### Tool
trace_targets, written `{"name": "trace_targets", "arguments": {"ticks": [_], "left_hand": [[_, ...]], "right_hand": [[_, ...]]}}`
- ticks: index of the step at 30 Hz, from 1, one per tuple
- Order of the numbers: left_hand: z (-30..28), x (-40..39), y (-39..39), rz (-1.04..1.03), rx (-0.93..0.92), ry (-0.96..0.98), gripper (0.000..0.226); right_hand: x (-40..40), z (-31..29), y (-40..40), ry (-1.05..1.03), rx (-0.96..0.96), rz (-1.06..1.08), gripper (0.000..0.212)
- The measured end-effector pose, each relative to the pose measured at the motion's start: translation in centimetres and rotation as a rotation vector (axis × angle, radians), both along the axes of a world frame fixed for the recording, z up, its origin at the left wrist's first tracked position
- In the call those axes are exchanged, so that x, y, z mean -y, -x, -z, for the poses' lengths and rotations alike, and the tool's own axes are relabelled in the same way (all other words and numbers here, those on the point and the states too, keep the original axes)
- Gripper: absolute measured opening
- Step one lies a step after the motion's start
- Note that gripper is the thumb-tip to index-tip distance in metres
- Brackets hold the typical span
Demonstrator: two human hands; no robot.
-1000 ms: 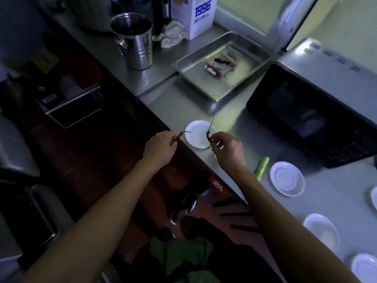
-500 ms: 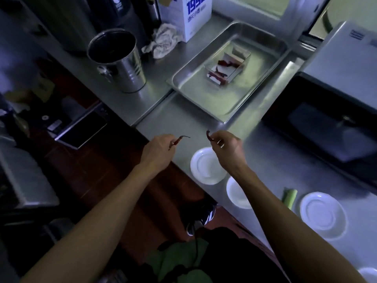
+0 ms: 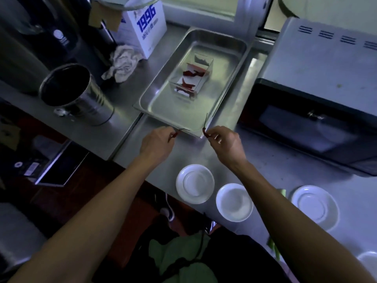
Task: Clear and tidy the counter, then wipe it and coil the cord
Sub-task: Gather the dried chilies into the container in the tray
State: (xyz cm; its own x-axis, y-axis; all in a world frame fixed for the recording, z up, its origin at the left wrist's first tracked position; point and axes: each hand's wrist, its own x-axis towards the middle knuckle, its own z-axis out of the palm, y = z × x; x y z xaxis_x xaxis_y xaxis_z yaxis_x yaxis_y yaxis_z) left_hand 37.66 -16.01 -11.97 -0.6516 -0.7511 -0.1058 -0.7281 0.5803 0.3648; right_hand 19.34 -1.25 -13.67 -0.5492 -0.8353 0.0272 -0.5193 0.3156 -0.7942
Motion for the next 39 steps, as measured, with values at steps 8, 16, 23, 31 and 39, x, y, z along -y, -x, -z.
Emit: {"name": "trace_targets", "arguments": {"ticks": [8, 16, 23, 31, 39], "left_hand": [[0.9, 5.5, 3.9, 0.179, -0.005, 0.031, 0.010], [2.4, 14.7, 8.7, 0.268, 0.004, 0.044, 0.015], [2.4, 22.6, 13.0, 0.403, -0.044, 0.051, 0.020], [3.3, 28.3, 18.0, 0.631, -0.032, 0.082, 0.021], [5.7, 30.3, 20.5, 0.784, 0.045, 0.129, 0.027]], "right_hand": [[1.4, 0.8, 1.2, -0.035, 0.011, 0.111, 0.013], [7.3, 0.9, 2.0, -0.081, -0.016, 0.217, 0.008], [13.5, -0.4, 3.0, -0.082, 0.000, 0.345, 0.019], [18.0, -0.4, 3.9, -0.085, 0.036, 0.466, 0.019], [20.8, 1.0, 5.6, -0.108, 0.031, 0.491, 0.018]]}}
